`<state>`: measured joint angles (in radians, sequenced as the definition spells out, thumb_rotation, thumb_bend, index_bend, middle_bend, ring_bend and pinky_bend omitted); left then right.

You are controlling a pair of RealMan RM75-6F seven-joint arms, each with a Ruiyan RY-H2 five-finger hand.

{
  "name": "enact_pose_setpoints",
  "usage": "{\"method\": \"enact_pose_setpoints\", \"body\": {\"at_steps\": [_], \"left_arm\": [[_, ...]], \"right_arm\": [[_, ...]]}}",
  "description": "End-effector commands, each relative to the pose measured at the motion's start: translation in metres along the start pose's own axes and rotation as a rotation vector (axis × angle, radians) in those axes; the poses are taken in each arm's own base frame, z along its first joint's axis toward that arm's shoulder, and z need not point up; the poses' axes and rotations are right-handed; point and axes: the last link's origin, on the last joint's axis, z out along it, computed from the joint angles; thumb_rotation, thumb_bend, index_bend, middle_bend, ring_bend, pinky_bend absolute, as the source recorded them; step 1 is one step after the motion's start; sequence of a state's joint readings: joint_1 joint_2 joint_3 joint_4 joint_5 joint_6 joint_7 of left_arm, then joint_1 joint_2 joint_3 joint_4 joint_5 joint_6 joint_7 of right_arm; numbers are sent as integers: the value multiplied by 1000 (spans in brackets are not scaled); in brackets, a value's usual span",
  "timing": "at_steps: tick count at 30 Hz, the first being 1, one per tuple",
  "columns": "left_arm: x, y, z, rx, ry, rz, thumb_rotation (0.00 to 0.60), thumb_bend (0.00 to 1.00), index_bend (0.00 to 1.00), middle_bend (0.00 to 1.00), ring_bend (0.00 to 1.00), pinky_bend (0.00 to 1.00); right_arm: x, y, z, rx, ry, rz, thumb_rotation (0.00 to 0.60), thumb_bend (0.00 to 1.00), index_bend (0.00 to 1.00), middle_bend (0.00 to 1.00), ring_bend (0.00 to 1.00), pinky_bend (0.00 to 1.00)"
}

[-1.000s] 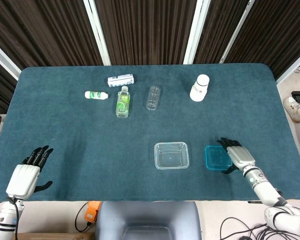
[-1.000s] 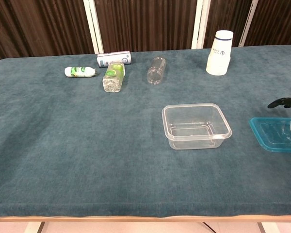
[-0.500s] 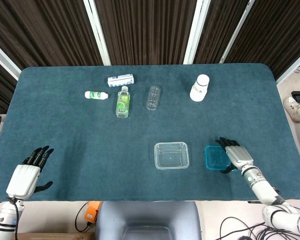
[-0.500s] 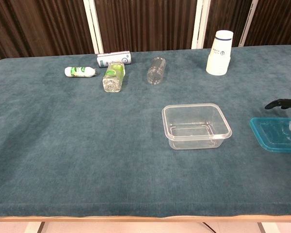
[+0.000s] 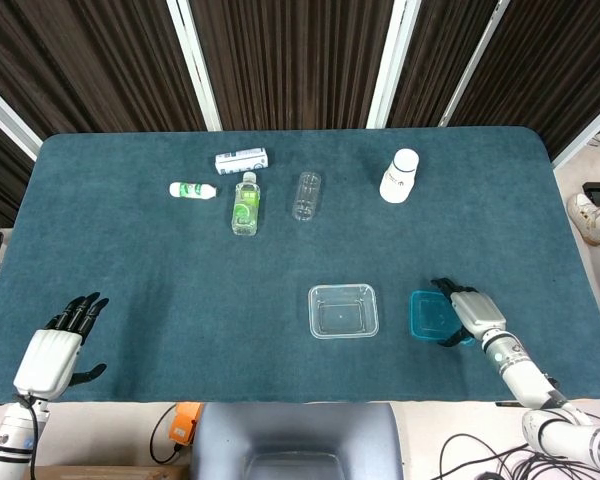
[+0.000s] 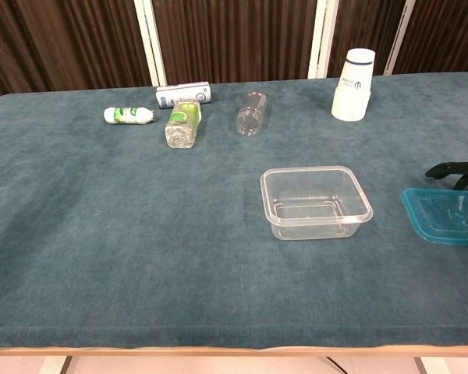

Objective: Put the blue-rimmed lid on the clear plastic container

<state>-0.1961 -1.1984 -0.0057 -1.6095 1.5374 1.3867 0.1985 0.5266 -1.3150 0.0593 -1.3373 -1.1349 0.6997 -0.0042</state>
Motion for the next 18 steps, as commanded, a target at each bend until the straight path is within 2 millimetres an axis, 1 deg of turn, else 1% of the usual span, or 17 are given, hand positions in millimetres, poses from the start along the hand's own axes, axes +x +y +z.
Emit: {"method": "enact_pose_setpoints", "body": {"at_steps": [1, 8, 12, 16, 18], "left_arm": [[0, 0, 0, 0, -1, -1, 600, 422, 109, 77, 99, 336], [0, 0, 0, 0, -5, -2, 600, 422, 109, 77, 99, 336], [0, 0, 0, 0, -7, -2, 600, 422, 109, 77, 99, 336], [0, 0, 0, 0, -9, -3, 600, 422, 110, 77, 99, 337], [0, 0, 0, 0, -10, -3, 600, 422, 110, 77, 99, 337]], "right_arm": [[-1, 0, 0, 1, 2, 5, 600, 168, 86, 270, 401, 529], [1, 1, -2, 8, 33, 17, 600, 184, 180, 368, 521, 636], [4, 0, -7, 28, 71, 35, 600, 213, 247, 430, 584, 695], [9, -1, -14, 60, 116, 58, 600, 215, 334, 480, 626, 725], [13, -2, -21, 89, 159, 75, 600, 228, 356, 493, 632, 727]]}}
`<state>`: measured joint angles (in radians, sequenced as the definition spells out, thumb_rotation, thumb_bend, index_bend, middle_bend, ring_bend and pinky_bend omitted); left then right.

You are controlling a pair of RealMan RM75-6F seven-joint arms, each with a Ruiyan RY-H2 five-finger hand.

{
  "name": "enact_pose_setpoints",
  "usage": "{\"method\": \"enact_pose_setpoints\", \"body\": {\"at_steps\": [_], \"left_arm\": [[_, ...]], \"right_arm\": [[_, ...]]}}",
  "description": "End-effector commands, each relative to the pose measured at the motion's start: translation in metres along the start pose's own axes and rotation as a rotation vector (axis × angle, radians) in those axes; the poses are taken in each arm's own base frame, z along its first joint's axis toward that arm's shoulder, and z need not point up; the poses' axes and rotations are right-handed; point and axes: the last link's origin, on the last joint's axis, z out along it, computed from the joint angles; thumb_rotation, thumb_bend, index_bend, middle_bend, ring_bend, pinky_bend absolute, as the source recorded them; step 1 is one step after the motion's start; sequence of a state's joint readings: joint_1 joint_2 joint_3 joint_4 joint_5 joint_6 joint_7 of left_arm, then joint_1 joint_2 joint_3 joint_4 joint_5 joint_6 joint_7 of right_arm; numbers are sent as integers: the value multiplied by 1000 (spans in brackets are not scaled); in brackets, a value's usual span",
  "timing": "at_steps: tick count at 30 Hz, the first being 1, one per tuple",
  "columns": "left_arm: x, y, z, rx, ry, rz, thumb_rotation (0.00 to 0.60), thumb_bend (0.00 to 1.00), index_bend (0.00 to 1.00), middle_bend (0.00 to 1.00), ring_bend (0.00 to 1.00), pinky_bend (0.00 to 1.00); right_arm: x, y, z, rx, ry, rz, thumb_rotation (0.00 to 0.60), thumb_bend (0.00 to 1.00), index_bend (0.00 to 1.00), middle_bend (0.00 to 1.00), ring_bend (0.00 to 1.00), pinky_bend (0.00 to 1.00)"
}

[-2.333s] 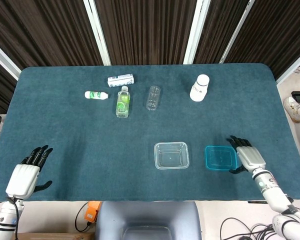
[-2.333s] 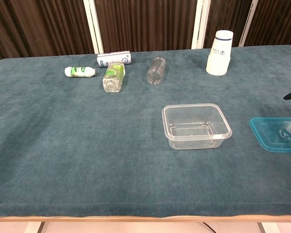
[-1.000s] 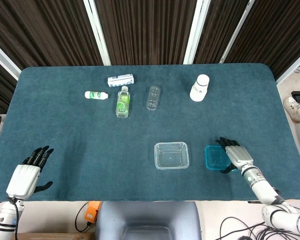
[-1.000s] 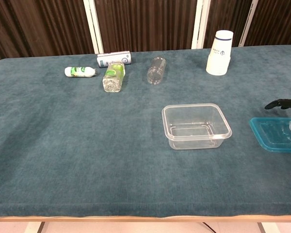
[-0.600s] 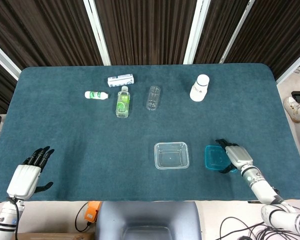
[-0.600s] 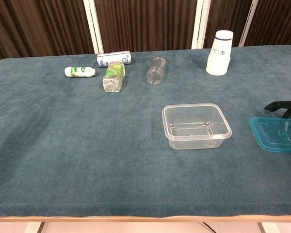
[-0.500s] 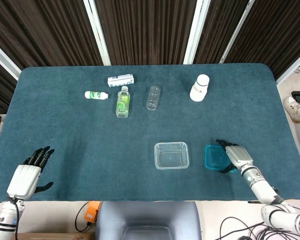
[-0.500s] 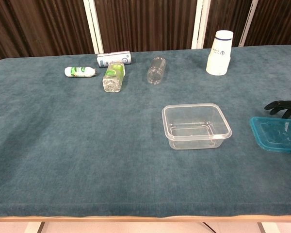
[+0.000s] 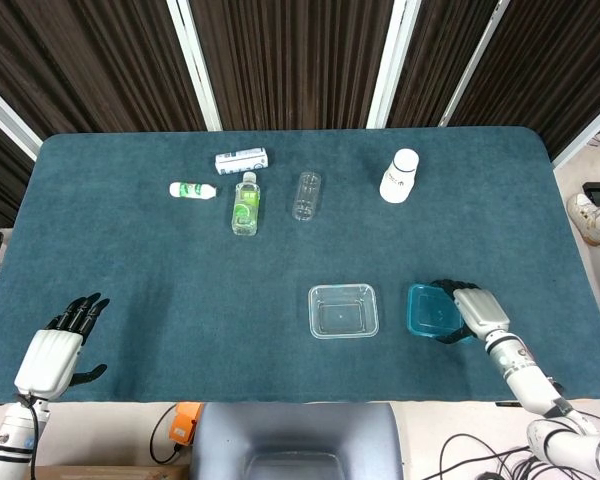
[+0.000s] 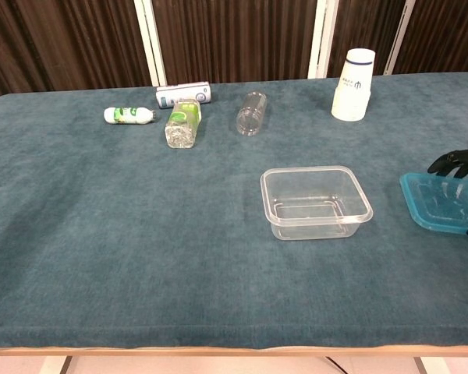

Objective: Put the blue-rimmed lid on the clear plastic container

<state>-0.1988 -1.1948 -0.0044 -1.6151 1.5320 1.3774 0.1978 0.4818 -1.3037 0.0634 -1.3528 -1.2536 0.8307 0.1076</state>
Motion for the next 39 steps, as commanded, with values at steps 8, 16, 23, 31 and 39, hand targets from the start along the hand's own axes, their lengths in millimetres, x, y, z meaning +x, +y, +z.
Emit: {"method": "enact_pose_setpoints", "body": {"at_steps": [8, 16, 23, 31, 39], "left_arm": [[0, 1, 0, -3, -2, 2, 600, 422, 109, 77, 99, 337], [0, 0, 0, -2, 0, -3, 600, 422, 110, 76, 99, 337], [0, 1, 0, -7, -4, -1, 600, 422, 110, 77, 99, 337], [0, 1, -1, -9, -5, 0, 600, 423, 110, 76, 99, 337], [-1, 2, -1, -14, -6, 4, 600, 422, 110, 76, 99, 337]], "right_arm": [[23, -28, -35, 218, 136, 76, 600, 239, 380, 504, 633, 727], [29, -64, -35, 334, 127, 65, 600, 238, 381, 504, 605, 705], [25, -88, -23, 349, 113, 33, 600, 239, 374, 504, 557, 644], [22, -108, -9, 347, 89, 21, 600, 238, 333, 480, 478, 555], [15, -125, -1, 366, 66, 33, 600, 239, 287, 433, 426, 497]]}}
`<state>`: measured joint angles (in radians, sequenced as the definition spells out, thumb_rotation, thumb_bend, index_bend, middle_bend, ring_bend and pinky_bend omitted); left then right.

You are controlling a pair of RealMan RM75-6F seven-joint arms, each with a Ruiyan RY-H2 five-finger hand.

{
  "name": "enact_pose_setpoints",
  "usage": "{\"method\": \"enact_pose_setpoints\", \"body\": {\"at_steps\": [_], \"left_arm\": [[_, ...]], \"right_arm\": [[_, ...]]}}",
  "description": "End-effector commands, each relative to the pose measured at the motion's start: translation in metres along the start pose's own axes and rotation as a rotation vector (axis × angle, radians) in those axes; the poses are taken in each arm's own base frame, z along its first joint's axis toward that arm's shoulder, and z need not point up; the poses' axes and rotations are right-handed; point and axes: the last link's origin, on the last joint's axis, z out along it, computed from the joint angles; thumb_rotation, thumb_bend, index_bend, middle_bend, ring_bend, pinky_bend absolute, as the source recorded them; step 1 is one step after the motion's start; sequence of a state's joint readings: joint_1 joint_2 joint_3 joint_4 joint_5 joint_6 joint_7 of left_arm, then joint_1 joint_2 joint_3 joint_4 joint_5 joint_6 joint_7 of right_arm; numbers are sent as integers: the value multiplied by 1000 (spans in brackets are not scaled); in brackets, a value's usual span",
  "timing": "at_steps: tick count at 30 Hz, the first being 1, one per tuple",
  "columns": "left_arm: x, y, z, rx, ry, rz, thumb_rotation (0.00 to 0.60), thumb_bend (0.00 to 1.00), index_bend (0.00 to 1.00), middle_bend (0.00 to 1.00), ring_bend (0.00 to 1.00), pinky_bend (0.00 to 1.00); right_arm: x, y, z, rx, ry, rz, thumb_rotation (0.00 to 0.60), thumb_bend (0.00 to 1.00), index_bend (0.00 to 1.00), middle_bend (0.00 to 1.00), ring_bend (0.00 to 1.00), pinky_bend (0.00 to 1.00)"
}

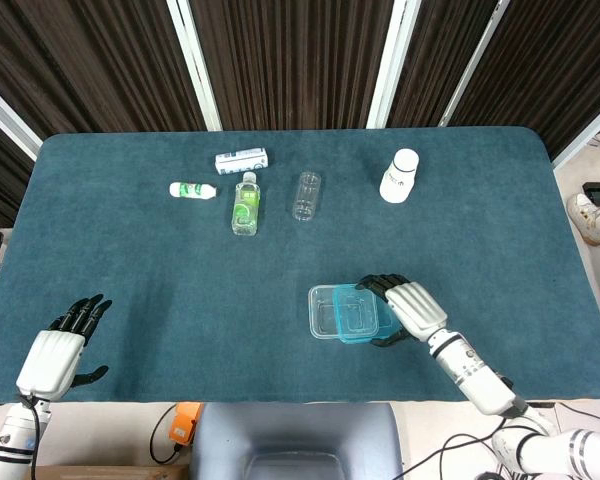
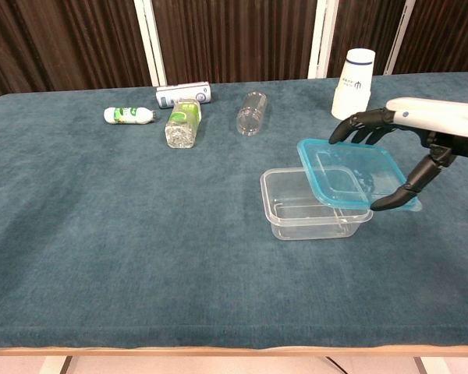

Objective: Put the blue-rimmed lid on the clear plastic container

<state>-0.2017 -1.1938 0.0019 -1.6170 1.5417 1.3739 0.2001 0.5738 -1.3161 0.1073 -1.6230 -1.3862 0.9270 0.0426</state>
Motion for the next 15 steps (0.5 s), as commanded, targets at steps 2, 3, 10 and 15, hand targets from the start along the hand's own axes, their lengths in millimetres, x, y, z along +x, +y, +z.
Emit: {"method": "enact_pose_setpoints", "body": {"at_steps": [2, 3, 10, 15], "left_arm": [[0, 0, 0, -1, 2, -1, 600, 423, 110, 77, 99, 337], [0, 0, 0, -1, 2, -1, 600, 423, 110, 77, 99, 337], [0, 0, -1, -3, 0, 0, 600, 422, 109, 77, 99, 337], [0, 1, -1, -6, -1, 1, 600, 422, 110, 77, 99, 337]], "right_arm": [[-4, -4, 5, 7, -13, 8, 600, 238, 279, 426, 419, 486], [-5, -5, 7, 7, -15, 9, 600, 239, 275, 422, 415, 480], [-7, -7, 13, 1, -13, 10, 600, 239, 266, 413, 408, 470], [-8, -8, 16, 1, -15, 13, 600, 239, 265, 412, 407, 462]]}}
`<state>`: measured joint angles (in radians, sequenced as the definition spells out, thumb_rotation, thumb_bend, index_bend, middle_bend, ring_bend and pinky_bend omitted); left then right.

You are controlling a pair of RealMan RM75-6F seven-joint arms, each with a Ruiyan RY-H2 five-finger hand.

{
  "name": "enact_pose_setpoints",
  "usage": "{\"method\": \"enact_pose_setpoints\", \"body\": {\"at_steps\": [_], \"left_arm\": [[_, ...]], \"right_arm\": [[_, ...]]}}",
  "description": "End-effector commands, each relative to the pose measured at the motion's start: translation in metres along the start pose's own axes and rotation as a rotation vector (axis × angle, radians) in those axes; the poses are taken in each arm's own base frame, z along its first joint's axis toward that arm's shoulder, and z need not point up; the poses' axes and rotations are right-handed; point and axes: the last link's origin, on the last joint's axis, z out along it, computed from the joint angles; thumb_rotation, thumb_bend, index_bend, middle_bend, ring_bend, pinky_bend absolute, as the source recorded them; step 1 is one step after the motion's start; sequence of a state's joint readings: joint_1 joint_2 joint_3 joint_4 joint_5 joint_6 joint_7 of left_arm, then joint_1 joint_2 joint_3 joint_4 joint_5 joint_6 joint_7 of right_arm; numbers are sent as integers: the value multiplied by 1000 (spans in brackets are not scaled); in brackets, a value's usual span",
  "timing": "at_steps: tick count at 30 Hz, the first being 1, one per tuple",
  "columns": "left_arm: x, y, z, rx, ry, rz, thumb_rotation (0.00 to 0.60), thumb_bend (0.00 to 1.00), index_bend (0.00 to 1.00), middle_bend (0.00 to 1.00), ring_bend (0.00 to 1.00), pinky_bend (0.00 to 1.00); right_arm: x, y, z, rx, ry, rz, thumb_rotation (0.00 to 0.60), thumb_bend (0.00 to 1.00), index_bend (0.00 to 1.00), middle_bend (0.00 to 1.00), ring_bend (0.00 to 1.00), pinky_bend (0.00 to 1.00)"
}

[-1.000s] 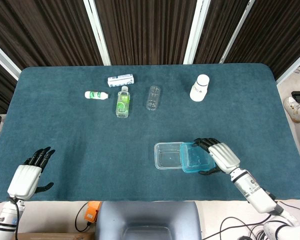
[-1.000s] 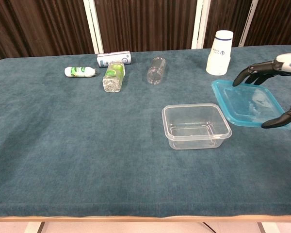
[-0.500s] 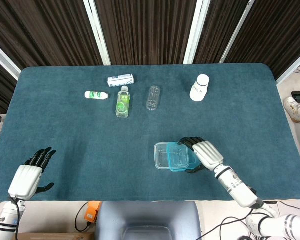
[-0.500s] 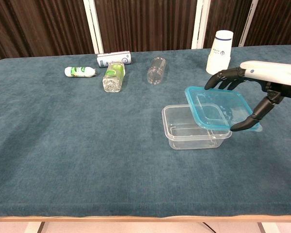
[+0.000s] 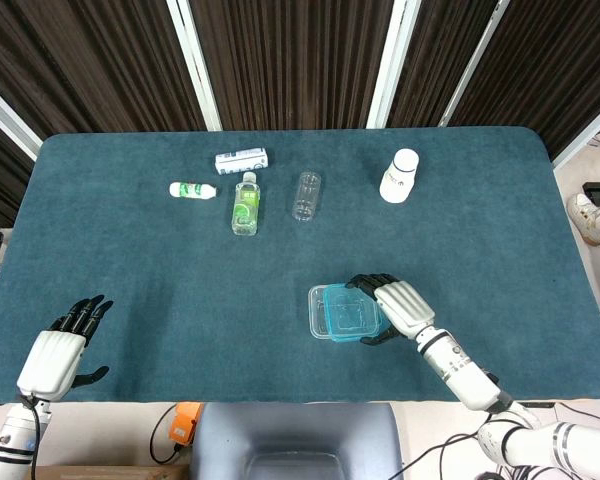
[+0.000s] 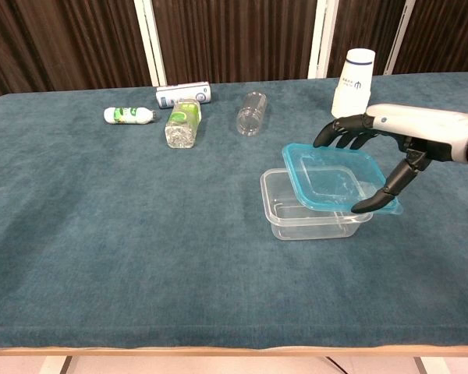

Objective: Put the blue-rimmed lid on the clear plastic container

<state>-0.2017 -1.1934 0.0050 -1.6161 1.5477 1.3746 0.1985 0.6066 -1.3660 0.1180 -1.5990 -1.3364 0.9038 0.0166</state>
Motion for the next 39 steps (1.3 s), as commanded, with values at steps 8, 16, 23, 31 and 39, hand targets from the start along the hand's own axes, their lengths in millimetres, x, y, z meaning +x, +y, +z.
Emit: {"method": "enact_pose_setpoints", "body": {"at_steps": [8, 16, 23, 31, 39], "left_arm": [[0, 0, 0, 2, 1, -2, 600, 422, 110, 77, 99, 337], [1, -1, 0, 2, 1, -4, 600, 422, 109, 77, 99, 337], [0, -1, 0, 1, 0, -3, 600, 422, 110, 77, 98, 337], [0, -1, 0, 2, -2, -2, 600, 422, 109, 77, 99, 337], [0, -1, 1, 3, -5, -4, 600, 422, 110, 77, 99, 337]], "right_arm": [[-6, 0, 4, -3, -14, -7, 600, 239, 261, 407, 402, 452], [-12, -1, 9, 1, -30, -5, 600, 238, 261, 404, 399, 442], [-11, -2, 10, 2, -23, 9, 600, 238, 261, 404, 399, 441], [-8, -4, 15, 5, -18, 26, 600, 238, 261, 404, 399, 440], [-11, -9, 23, 15, -23, 32, 600, 238, 261, 403, 399, 439]]}}
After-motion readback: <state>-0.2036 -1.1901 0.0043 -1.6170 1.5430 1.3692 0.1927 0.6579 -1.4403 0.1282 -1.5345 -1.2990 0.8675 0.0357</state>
